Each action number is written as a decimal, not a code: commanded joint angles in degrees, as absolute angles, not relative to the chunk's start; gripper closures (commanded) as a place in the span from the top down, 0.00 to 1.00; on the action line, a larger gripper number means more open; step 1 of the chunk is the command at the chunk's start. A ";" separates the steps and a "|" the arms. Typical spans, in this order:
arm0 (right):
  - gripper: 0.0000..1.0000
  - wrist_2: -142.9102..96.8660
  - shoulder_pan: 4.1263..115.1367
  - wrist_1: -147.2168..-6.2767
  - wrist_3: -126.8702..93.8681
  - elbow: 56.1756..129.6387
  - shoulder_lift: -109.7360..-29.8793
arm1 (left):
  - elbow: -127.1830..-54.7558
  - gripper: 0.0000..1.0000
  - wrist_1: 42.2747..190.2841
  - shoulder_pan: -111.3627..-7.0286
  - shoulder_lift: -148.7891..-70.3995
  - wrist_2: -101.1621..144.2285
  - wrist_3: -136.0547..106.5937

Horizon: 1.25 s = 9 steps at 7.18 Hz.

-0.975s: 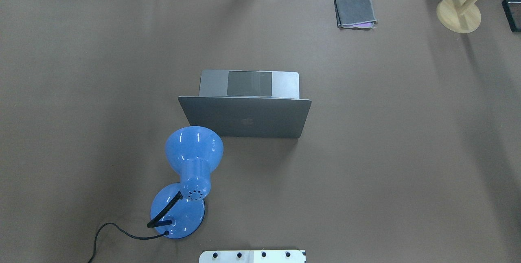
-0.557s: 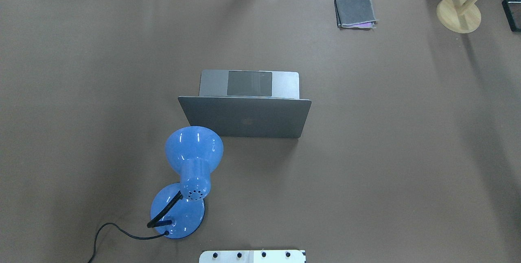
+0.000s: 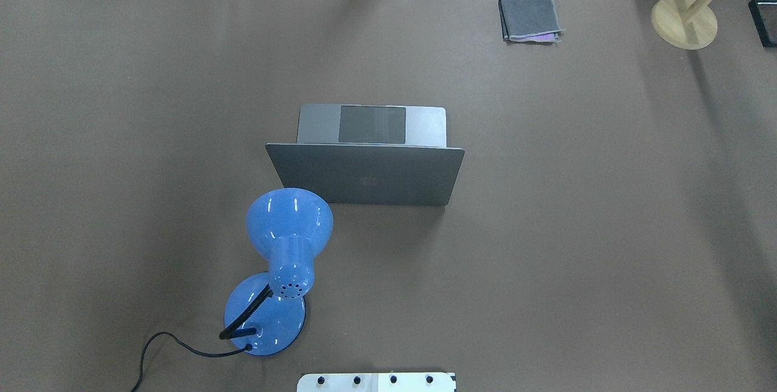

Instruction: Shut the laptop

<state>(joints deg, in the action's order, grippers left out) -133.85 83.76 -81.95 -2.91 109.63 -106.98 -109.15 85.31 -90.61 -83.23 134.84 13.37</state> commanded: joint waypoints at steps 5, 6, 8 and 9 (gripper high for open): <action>1.00 -136.65 83.41 -68.23 -8.14 110.74 -105.73 | -99.06 0.98 112.05 -90.09 -90.34 138.57 4.92; 1.00 -139.98 81.41 -63.50 -15.22 110.74 -105.82 | -99.14 0.98 114.76 -88.96 -90.53 142.69 3.79; 0.99 -139.84 73.78 -50.25 -35.06 111.00 -105.47 | -99.67 0.97 119.33 -81.94 -92.98 143.61 -2.32; 0.93 -139.66 70.96 -47.75 -42.12 112.49 -105.29 | -100.10 0.94 125.62 -80.52 -92.99 143.79 -12.47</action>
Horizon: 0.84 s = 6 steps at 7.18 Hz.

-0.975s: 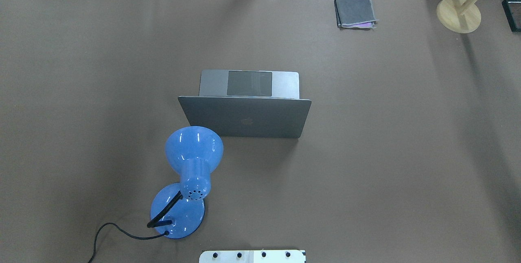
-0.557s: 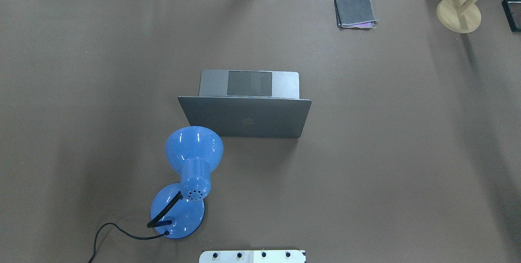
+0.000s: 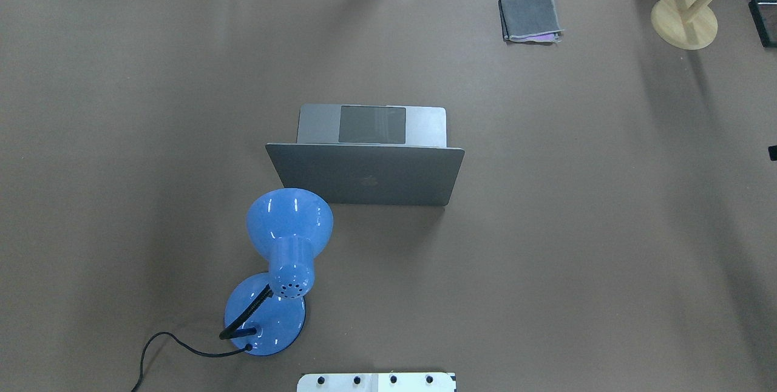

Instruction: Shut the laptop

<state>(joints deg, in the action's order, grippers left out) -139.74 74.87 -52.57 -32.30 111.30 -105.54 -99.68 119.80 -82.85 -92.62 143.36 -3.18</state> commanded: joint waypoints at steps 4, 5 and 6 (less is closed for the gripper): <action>0.05 -139.57 61.28 -47.72 -59.99 121.36 -105.47 | -104.49 0.00 132.18 -70.06 -92.99 151.23 -40.99; 0.00 -139.57 58.48 -47.72 -64.90 123.47 -105.29 | -105.98 0.00 132.27 -68.48 -92.81 151.43 -44.87; 0.00 -139.57 56.19 -47.72 -67.82 125.05 -105.29 | -106.43 0.00 133.32 -66.03 -92.81 152.13 -48.22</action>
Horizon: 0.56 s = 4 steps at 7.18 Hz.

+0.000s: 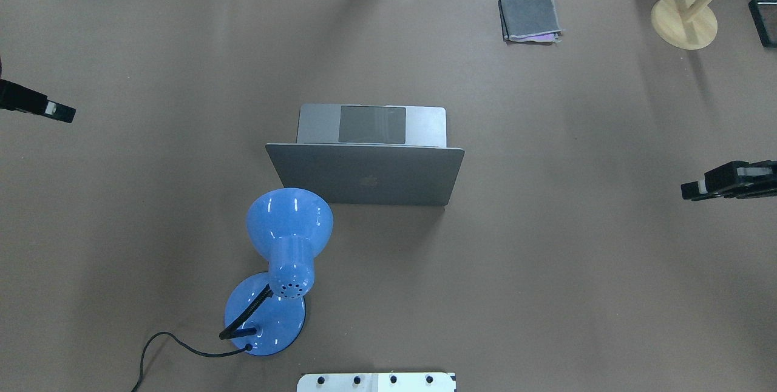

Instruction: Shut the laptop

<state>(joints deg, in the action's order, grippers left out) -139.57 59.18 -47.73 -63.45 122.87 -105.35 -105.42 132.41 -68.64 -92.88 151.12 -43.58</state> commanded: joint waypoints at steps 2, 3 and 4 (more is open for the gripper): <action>0.00 -136.70 49.79 -47.81 -81.31 125.68 -99.44 | -110.28 0.00 133.50 -57.96 -95.78 151.79 -63.45; 0.00 -130.58 44.61 -47.81 -85.65 125.68 -96.45 | -111.26 0.00 134.81 -55.57 -96.24 151.44 -66.42; 0.00 -127.47 41.86 -48.51 -87.17 125.68 -93.98 | -110.83 0.00 135.09 -54.42 -97.28 151.35 -66.71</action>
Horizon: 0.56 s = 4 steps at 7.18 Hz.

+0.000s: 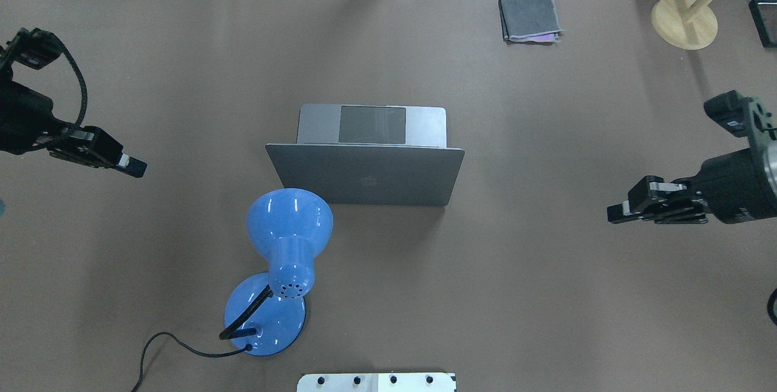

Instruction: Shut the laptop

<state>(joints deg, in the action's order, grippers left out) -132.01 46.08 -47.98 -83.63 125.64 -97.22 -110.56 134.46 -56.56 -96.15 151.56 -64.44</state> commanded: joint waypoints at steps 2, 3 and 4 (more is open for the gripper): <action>0.00 -122.47 37.29 -56.10 -88.42 125.42 -86.80 | -107.77 0.00 135.09 -51.60 -102.80 149.26 -71.43; 0.00 -119.91 35.35 -62.17 -89.38 125.42 -82.14 | -106.27 0.00 135.09 -49.33 -105.44 147.32 -73.46; 0.00 -118.14 33.24 -63.01 -89.91 125.16 -80.70 | -104.69 0.00 134.91 -47.39 -107.38 145.30 -73.82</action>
<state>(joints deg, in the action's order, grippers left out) -120.59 35.64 -60.05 -89.17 125.35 -83.63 -106.52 135.04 -49.68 -104.77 147.56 -72.62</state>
